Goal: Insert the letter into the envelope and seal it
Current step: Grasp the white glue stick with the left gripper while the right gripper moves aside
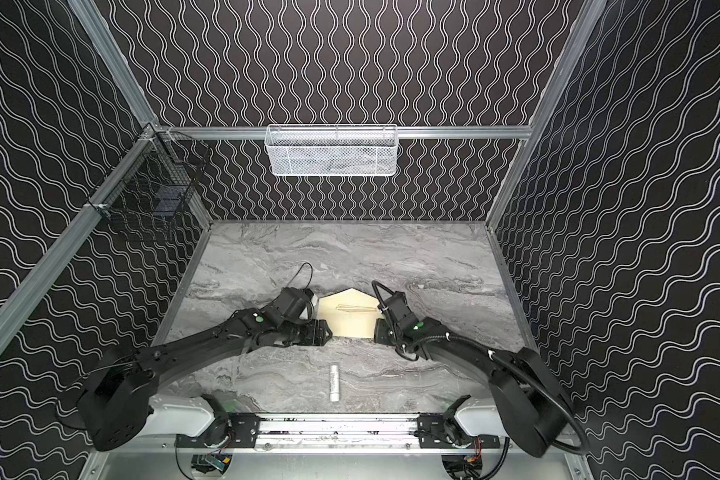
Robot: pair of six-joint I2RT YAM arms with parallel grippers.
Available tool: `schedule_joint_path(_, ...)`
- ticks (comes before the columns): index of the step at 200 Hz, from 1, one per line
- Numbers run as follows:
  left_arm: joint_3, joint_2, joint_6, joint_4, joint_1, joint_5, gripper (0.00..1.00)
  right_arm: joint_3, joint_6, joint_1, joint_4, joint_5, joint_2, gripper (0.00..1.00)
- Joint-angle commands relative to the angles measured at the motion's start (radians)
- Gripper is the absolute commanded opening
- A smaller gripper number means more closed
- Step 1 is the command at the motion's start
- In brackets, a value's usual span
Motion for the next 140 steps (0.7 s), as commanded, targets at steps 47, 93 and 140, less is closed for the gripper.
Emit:
schedule_joint_path(47, 0.147, 0.018, -0.239, -0.296, -0.302, -0.163, 0.80, -0.064, -0.002, 0.099, -0.080, 0.107, -0.180, 1.00)
schedule_joint_path(93, 0.215, 0.143, -0.274, -0.405, -0.400, -0.144, 0.76, -0.113, -0.036, 0.095, -0.035, 0.105, -0.307, 1.00)
schedule_joint_path(140, 0.285, 0.297, -0.261, -0.376, -0.409, -0.135, 0.72, -0.024, -0.096, 0.081, -0.054, 0.072, -0.287, 1.00)
